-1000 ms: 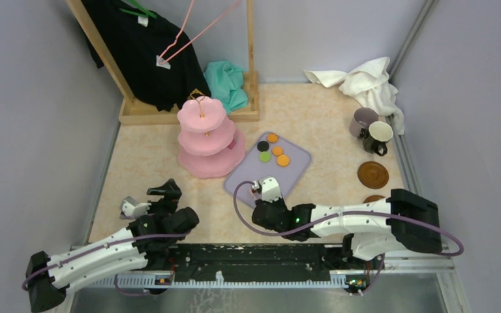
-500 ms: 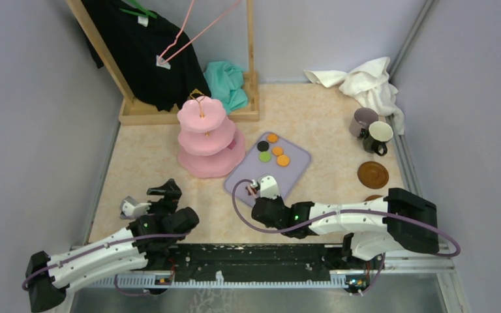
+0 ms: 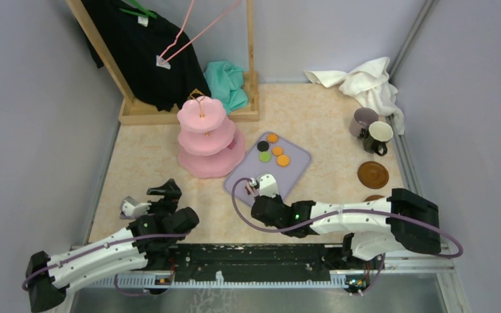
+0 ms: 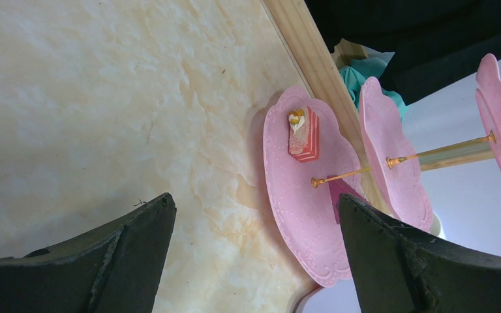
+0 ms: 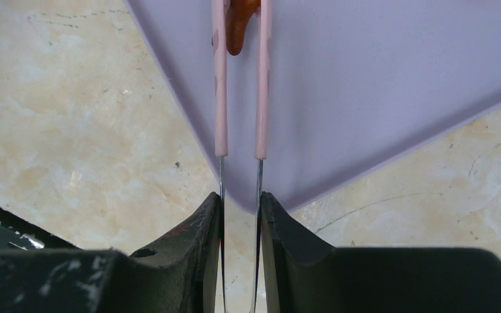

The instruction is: Serve the afternoon tea

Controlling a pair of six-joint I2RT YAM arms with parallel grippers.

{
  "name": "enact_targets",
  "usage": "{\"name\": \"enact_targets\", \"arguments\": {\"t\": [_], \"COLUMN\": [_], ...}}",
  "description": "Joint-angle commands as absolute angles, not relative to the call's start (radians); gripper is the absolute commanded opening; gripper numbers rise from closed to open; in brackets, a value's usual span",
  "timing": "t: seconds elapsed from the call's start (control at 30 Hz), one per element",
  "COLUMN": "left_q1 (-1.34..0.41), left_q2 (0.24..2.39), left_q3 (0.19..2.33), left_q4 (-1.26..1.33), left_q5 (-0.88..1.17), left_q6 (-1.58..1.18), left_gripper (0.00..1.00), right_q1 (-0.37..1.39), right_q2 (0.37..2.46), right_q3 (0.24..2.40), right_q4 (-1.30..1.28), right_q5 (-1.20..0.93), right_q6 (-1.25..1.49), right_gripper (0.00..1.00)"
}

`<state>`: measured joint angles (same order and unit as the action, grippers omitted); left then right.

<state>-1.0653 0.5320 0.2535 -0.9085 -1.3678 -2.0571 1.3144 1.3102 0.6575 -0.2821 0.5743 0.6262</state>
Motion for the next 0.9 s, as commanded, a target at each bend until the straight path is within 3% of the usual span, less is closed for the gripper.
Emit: {"name": "enact_targets", "arguments": {"t": [0.0, 0.6, 0.73, 0.87], "left_q1": [-1.071, -1.071, -1.071, -1.071], "left_q2": [0.523, 0.517, 0.525, 0.531], "left_q3": [0.236, 0.232, 0.23, 0.229], "left_q4": [-1.009, -1.014, -1.005, -1.0], "left_q5": [-1.402, -1.4, -1.395, -1.391], "left_q6": [-2.174, -2.178, -2.179, -2.18], "left_gripper": [0.99, 0.99, 0.99, 0.99], "right_q1": [1.316, 1.316, 1.316, 1.318], "right_q2": [1.258, 1.245, 1.243, 1.237], "right_q3": [0.722, 0.747, 0.73, 0.702], "right_q4": [-0.26, -0.283, -0.315, -0.316], "right_q5": [0.586, 0.581, 0.547, 0.515], "right_q6": [0.61, 0.599, 0.613, 0.63], "right_gripper": [0.0, 0.0, 0.11, 0.15]}}
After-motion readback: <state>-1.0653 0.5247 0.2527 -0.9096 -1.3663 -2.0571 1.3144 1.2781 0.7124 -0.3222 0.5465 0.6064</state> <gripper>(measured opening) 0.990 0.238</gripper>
